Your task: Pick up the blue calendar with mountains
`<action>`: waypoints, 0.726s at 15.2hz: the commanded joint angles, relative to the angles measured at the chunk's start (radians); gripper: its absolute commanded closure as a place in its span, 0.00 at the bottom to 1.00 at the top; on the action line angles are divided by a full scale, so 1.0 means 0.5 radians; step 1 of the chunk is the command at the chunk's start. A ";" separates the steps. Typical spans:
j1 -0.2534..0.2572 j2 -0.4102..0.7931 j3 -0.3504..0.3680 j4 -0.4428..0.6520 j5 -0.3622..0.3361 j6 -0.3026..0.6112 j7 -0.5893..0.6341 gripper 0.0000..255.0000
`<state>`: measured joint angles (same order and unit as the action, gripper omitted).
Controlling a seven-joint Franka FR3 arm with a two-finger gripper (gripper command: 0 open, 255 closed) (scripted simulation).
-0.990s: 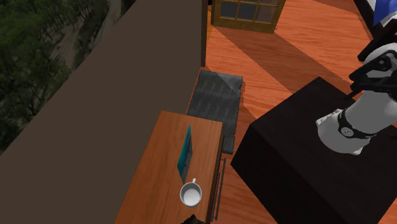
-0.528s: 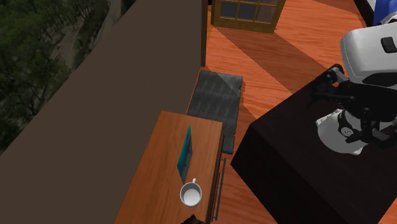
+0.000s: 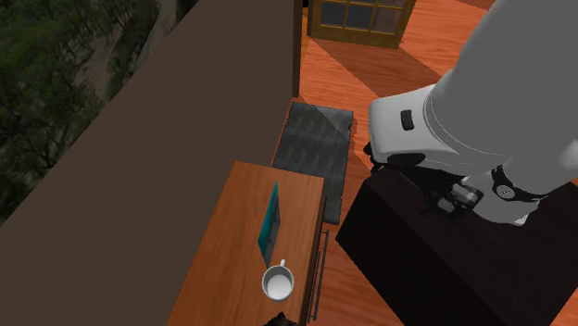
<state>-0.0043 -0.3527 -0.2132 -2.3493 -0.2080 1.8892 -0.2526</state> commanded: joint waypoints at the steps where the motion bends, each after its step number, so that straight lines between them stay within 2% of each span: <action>1: 0.005 0.177 -0.045 0.098 0.010 0.080 -0.095 0.00; 11: -0.043 0.997 -0.159 0.637 0.177 0.342 -0.577 0.00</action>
<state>-0.0222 0.1042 -0.2919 -2.0596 -0.1306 2.0490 -0.5180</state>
